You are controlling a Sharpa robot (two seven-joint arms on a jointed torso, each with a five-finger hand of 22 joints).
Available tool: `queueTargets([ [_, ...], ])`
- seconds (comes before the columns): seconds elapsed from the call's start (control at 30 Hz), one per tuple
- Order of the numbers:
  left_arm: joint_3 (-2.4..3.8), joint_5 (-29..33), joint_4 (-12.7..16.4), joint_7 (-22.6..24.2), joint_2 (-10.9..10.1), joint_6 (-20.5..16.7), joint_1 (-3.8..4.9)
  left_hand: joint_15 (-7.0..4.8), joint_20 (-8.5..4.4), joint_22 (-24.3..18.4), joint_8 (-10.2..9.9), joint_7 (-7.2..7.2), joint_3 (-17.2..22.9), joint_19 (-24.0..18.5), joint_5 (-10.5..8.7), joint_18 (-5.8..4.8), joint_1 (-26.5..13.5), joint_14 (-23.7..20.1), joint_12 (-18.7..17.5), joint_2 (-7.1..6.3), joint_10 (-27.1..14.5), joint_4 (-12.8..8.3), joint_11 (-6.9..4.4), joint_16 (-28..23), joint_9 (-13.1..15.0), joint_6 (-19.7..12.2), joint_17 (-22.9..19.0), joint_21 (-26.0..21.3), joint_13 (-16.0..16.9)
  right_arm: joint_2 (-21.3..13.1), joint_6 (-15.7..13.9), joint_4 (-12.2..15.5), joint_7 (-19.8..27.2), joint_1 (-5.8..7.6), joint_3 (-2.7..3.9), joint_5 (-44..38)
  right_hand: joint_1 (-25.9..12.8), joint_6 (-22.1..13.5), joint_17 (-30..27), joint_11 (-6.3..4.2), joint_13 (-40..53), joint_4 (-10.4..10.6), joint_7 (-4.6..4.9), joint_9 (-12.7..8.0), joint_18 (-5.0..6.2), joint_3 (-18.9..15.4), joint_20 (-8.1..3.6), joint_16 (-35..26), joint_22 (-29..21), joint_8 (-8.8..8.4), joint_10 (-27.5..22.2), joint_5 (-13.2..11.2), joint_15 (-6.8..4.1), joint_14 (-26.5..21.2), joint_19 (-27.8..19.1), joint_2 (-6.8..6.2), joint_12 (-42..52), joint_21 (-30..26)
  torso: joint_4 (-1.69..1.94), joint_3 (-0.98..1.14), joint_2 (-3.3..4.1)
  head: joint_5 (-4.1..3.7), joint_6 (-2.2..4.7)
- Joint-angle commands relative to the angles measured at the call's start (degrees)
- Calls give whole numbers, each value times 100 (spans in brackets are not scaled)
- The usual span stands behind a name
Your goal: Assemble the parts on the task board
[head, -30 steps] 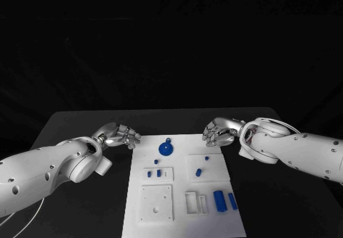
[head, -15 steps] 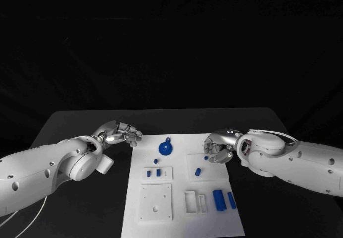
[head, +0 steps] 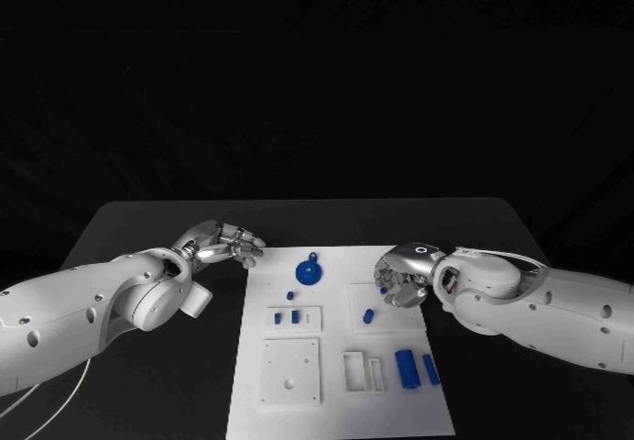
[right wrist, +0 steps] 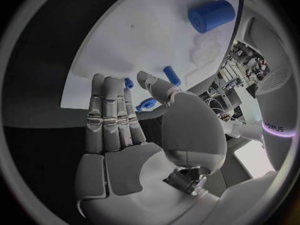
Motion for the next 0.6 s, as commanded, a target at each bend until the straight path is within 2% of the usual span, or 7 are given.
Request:
queueTargets([
  [0.03,3,60,-11,109,0,-54,0,25,32,8,5,-8,-20,-24,33,-40,-15,25,-29,31,-11,2,23,-38,-6,-50,13,-25,-8,41,-29,-13,-83,-57,-34,-171,88,54,54,-28,28,40,-6,13,70,114,-29,75,32,35,86,-95,-24,73,70,8,5,63,-1,-1,2,2,-14],
  [0.23,3,62,-12,104,4,-40,0,29,36,13,6,-5,-24,-31,33,-42,-20,23,-39,28,-19,7,29,-60,-8,-58,29,-33,-13,113,27,-22,-64,-114,-35,-203,132,97,111,-43,67,119,-23,22,70,265,-51,127,81,46,133,-123,-42,87,90,15,-11,116,1,1,1,17,-33],
  [0.37,3,63,-18,93,0,-35,0,30,38,17,7,-4,-27,-32,31,-43,-25,26,-43,32,-21,14,31,-71,-9,-60,40,-37,-15,146,93,-31,-66,-188,-35,-360,254,319,228,-129,161,175,-121,68,70,429,-127,297,180,146,361,-147,-127,216,264,38,88,256,0,0,0,20,-45],
  [0.47,3,63,-15,84,-5,-29,0,31,38,19,7,-3,-29,-33,29,-43,-27,28,-46,32,-21,17,32,-77,-10,-63,47,-38,-16,155,67,-48,-101,-205,-35,-424,334,532,386,-221,256,150,-213,121,70,494,-229,558,344,234,558,-159,-219,313,433,103,188,443,0,-3,-1,25,-56],
  [0.6,3,63,-17,82,-5,-37,0,31,39,22,8,-2,-31,-34,26,-43,-27,29,-50,30,-24,18,34,-85,-11,-66,55,-41,-18,180,91,-58,-168,-217,-35,-505,336,651,498,-279,359,113,-262,178,70,550,-297,796,525,271,667,-155,-276,341,515,153,246,601,-2,-2,0,26,-55],
])
